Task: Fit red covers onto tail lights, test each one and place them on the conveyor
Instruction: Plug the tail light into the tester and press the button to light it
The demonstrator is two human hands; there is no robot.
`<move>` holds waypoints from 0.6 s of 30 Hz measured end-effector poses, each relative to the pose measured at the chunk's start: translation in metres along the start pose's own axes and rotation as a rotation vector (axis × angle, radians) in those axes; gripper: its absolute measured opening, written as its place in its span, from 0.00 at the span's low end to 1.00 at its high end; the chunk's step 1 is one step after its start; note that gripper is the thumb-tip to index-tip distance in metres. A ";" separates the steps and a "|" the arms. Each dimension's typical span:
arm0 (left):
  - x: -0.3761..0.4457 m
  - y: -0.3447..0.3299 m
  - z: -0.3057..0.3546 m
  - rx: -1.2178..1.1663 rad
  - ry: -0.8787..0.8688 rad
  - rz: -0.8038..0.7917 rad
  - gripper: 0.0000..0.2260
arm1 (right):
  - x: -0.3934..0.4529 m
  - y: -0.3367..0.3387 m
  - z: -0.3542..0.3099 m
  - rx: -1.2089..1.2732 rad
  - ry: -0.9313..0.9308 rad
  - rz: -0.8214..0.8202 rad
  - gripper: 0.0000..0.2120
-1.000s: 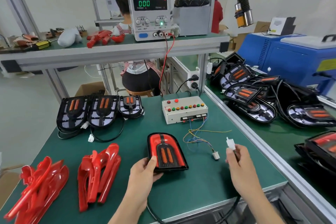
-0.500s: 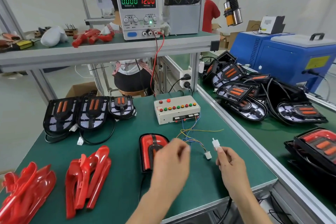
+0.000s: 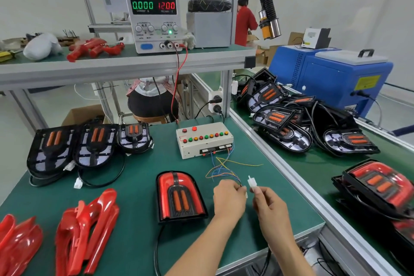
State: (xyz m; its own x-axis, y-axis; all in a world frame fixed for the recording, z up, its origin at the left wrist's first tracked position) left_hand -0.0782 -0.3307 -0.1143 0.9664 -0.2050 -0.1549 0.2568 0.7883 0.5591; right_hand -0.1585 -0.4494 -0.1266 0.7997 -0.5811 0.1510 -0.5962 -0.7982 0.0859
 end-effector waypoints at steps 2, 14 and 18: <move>0.001 0.003 -0.004 -0.175 0.037 0.028 0.13 | 0.001 -0.001 0.000 -0.023 -0.002 -0.010 0.12; 0.000 0.005 -0.002 -0.743 0.128 0.001 0.08 | -0.001 -0.010 -0.001 -0.074 -0.033 -0.097 0.14; 0.000 0.004 0.000 -0.743 0.141 -0.032 0.07 | -0.001 -0.011 0.001 -0.100 -0.040 -0.108 0.13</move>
State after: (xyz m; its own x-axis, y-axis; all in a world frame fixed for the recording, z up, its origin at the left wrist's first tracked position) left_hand -0.0776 -0.3276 -0.1118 0.9357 -0.1973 -0.2924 0.1635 0.9771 -0.1361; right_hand -0.1525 -0.4397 -0.1283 0.8604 -0.5005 0.0961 -0.5093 -0.8376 0.1975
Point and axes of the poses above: each hand's wrist, its own x-axis towards the middle knuckle, its own y-axis out of the back of the hand, z = x × y, the point moved 7 cm from there along x, towards the middle knuckle, and after that the axes turned 6 degrees about x, right-handed, at the moved point
